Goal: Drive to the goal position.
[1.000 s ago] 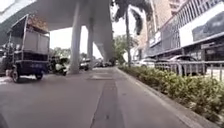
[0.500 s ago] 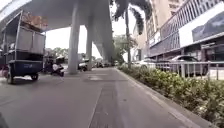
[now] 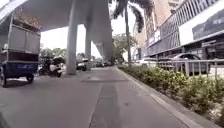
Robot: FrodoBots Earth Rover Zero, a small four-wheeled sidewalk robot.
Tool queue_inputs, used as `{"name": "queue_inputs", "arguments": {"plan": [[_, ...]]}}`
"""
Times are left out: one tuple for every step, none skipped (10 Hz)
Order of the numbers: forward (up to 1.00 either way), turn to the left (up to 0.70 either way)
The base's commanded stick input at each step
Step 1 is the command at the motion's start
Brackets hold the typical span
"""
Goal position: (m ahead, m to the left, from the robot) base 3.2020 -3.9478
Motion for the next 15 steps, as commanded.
{"name": "queue_inputs", "arguments": {"plan": [[0.45, 0.0], [0.45, 0.0], [0.45, 0.0], [0.45, 0.0], [0.45, 0.0], [0.45, 0.0], [0.45, 0.0], [0.45, 0.0], [0.45, 0.0], [0.45, 0.0], [0.45, 0.0], [0.45, 0.0], [0.45, 0.0], [0.45, 0.0], [0.45, 0.0]]}}
